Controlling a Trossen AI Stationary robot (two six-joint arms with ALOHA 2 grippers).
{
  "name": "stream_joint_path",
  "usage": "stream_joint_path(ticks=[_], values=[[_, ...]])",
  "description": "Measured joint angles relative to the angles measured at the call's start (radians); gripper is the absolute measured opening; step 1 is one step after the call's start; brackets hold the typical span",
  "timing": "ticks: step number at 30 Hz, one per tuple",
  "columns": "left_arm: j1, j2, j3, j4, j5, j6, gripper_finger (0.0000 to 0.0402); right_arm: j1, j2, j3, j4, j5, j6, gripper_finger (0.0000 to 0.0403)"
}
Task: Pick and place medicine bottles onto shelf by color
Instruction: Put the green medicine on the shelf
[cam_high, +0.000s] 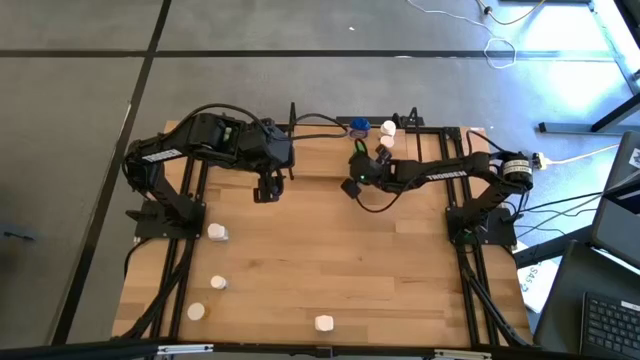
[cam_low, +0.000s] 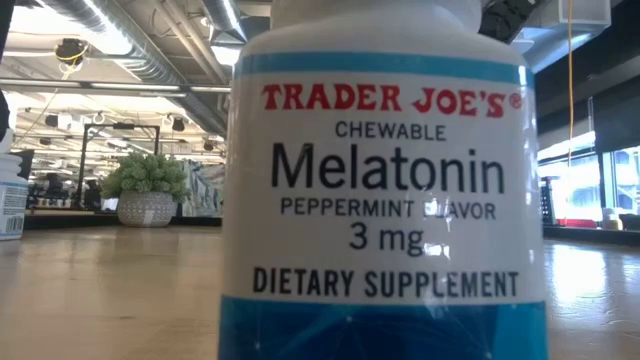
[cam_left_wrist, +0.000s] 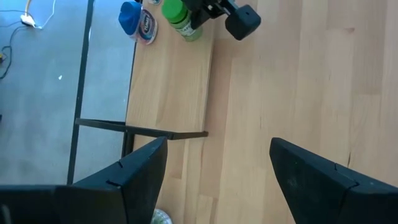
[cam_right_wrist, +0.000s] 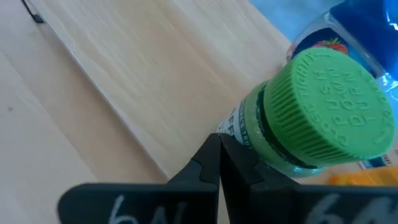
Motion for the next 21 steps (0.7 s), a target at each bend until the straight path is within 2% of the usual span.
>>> stream_joint_path(ticks=[4, 9, 16, 21], values=[[0.0, 0.0, 0.0, -0.004, 0.0, 0.0, 0.0279, 0.0, -0.001, 0.0, 0.001, 0.021, -0.006, 0.0007], [0.0, 0.0, 0.0, -0.02, 0.0, -0.006, 0.0279, 0.034, -0.017, 0.0, -0.009, -0.043, 0.003, 0.0007], [0.0, 0.0, 0.0, -0.019, 0.0, -0.009, 0.0279, 0.068, -0.019, 0.0, -0.049, 0.011, 0.027, 0.0007], [0.0, 0.0, 0.0, -0.019, 0.0, -0.01, 0.0279, 0.06, -0.019, 0.0, -0.048, 0.092, 0.012, 0.0007]])
